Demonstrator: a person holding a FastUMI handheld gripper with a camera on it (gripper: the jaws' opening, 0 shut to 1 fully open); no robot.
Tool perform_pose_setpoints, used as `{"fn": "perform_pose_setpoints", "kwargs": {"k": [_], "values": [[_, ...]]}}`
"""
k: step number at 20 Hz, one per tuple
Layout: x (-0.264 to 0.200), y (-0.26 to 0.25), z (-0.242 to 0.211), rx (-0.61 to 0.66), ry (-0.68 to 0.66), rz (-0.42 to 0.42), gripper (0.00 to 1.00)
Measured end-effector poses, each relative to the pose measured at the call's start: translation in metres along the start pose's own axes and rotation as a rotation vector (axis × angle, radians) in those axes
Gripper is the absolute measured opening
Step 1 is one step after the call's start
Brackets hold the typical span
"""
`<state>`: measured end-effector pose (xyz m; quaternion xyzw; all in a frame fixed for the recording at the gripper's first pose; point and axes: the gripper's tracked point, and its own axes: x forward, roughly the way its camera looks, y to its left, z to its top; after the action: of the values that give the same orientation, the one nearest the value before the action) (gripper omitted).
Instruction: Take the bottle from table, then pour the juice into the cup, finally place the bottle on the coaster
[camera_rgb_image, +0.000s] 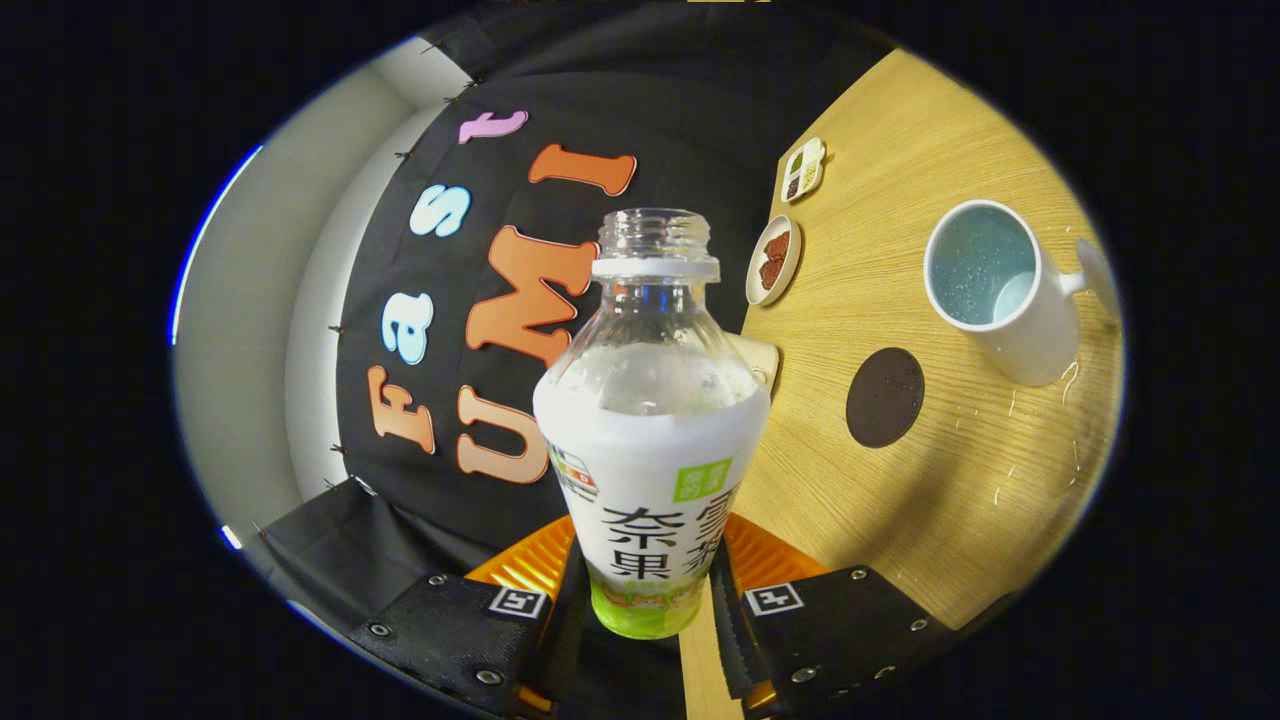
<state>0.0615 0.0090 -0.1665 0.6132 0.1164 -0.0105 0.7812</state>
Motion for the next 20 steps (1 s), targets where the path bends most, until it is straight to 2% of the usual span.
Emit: {"fn": "perform_pose_setpoints", "kwargs": {"k": [4, 20], "values": [[0.001, 0.004, 0.007, 0.089, -0.011, 0.018, 0.57], [0.015, 0.001, 0.016, 0.275, -0.035, 0.018, 0.57]]}}
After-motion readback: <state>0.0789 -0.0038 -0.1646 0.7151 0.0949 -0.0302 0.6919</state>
